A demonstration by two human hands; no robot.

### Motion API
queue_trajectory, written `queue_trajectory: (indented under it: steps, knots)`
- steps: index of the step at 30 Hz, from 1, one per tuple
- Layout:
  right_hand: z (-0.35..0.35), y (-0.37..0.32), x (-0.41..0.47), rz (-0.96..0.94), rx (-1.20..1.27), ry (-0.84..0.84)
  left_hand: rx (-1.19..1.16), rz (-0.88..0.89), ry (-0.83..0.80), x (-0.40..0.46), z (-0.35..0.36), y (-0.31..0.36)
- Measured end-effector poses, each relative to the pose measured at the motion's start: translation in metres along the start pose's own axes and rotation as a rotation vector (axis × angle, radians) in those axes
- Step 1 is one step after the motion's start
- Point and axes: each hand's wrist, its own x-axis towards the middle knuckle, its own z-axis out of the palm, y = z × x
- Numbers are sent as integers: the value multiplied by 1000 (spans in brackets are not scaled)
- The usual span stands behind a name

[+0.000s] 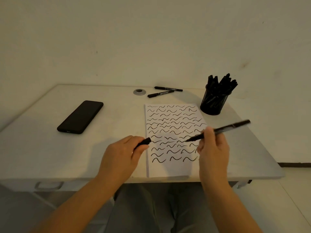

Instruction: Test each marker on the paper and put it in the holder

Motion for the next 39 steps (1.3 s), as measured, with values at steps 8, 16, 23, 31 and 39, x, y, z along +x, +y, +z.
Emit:
queue_trajectory:
  steps: [8,16,23,31,39]
  knots:
    - [7,31,-30,-154,-406,-450,-235,-149,-306,-10,23,-10]
    - [7,41,-34,-167,-483,-547,-161,-156,-281,-12,27,-14]
    - [-5,34,-26,-168,-536,-364,-204,-189,-293,-12,26,-14]
    - [-15,16,-13,22,-151,-241,-205,-137,-219,-15,23,-2]
    - [-2,18,-19,104,-23,-274,-184,-65,-212,-12,19,11]
